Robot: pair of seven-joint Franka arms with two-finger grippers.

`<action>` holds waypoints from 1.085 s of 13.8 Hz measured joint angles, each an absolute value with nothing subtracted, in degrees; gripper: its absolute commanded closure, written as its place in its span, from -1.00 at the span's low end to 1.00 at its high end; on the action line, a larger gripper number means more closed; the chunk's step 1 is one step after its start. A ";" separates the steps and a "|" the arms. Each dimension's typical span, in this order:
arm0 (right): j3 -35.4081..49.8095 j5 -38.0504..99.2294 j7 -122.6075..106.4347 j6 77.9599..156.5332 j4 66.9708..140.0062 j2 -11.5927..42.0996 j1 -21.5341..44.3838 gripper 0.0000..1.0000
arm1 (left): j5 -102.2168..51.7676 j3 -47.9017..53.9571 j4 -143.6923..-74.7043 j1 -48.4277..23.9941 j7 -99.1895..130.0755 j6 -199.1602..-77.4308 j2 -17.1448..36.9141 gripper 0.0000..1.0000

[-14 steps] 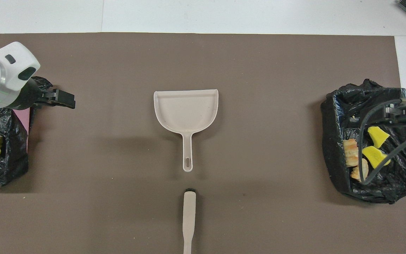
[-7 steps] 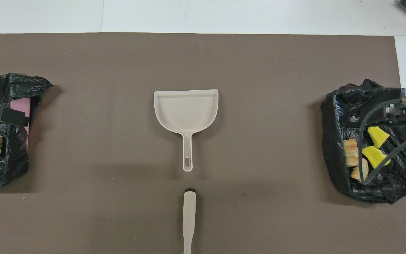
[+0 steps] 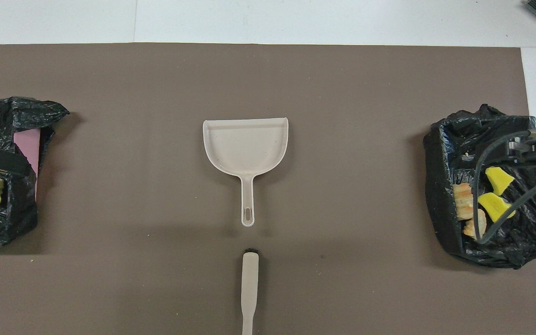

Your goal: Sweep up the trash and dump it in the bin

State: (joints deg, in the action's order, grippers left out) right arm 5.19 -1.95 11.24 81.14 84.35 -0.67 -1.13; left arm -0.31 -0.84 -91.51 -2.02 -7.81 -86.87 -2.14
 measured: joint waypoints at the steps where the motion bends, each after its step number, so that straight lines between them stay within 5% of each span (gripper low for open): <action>1: 5.19 -1.95 11.24 81.14 84.35 -0.67 -1.13 -1.00 | -0.46 -0.90 -90.48 -2.01 -7.81 -86.01 -1.87 -1.00; 15: 5.19 -1.95 11.24 81.14 84.35 -0.67 -1.13 -1.00 | -0.48 -0.84 -88.05 -2.01 -7.81 -84.64 -0.91 -1.00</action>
State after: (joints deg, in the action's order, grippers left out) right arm 5.19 -1.95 11.24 81.14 84.35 -0.67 -1.13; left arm -0.48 -0.84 -88.05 -2.01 -7.81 -84.64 -0.91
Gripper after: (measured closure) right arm 0.000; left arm 0.000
